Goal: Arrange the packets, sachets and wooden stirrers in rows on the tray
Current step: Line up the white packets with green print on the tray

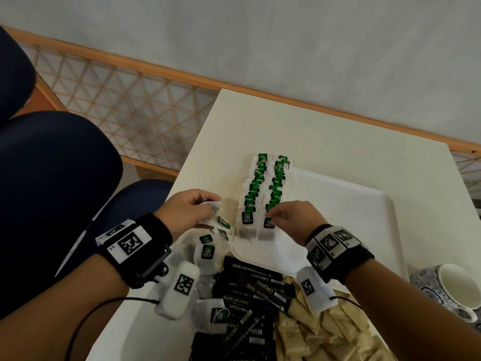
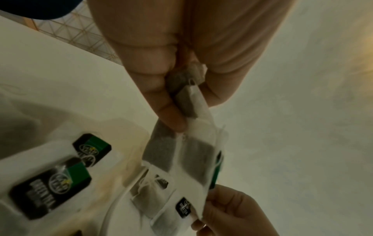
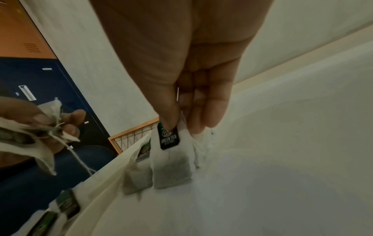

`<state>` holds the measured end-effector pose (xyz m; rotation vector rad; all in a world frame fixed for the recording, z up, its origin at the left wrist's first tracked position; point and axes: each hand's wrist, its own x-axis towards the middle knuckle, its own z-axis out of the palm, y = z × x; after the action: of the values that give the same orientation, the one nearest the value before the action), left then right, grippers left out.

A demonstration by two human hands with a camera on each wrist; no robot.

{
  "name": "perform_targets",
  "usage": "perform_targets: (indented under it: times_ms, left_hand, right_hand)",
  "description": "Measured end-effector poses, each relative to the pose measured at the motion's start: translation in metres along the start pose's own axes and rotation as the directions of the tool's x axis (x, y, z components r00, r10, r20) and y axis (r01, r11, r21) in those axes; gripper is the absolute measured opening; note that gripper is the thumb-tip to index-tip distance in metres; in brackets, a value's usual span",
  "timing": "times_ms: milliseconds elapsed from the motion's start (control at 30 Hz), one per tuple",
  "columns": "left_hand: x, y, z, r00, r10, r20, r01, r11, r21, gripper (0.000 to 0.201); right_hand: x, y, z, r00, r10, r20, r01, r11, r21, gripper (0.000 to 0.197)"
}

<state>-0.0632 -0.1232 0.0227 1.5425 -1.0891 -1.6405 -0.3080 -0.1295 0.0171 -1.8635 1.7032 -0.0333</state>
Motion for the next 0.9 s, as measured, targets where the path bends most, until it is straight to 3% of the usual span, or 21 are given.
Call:
perform_targets:
  times_ms: [233,400,500,567,633,767,900]
  left_hand:
    - [0.000,0.001,0.009,0.999,-0.024,0.032,0.025,0.999,-0.034,0.021]
    - [-0.001,0.002,0.020,0.996,-0.040,0.079,0.046,0.996,-0.072,0.023]
    - [-0.003,0.003,0.030,0.994,-0.026,0.106,0.040,0.989,-0.139,0.028]
    - [-0.005,0.004,0.035,0.991,0.001,0.134,0.021,0.985,-0.168,0.031]
    - [-0.008,0.004,0.038,0.988,0.033,0.153,-0.010,0.989,-0.145,0.033]
    - [-0.008,0.000,0.038,0.989,0.079,0.129,-0.076,0.997,-0.022,0.032]
    - [-0.008,-0.007,0.034,0.992,0.063,0.112,-0.065,0.998,0.013,0.030]
  right_hand:
    - [0.001,0.010,0.004,0.999,0.035,-0.020,-0.035,0.999,-0.003,0.022]
    - [-0.012,0.002,0.000,0.980,-0.112,-0.163,0.136,0.981,0.139,0.019]
    - [-0.019,-0.013,0.007,0.987,-0.159,0.017,0.143,0.927,0.348,0.032]
    - [-0.021,-0.021,0.015,0.979,-0.161,0.126,0.054,0.799,0.599,0.046]
    - [-0.022,-0.025,0.019,0.971,-0.162,0.174,-0.024,0.663,0.749,0.044]
    - [-0.026,-0.030,0.019,0.971,-0.123,0.203,-0.085,0.617,0.782,0.038]
    - [-0.024,-0.029,0.015,0.979,-0.044,0.197,-0.135,0.583,0.801,0.024]
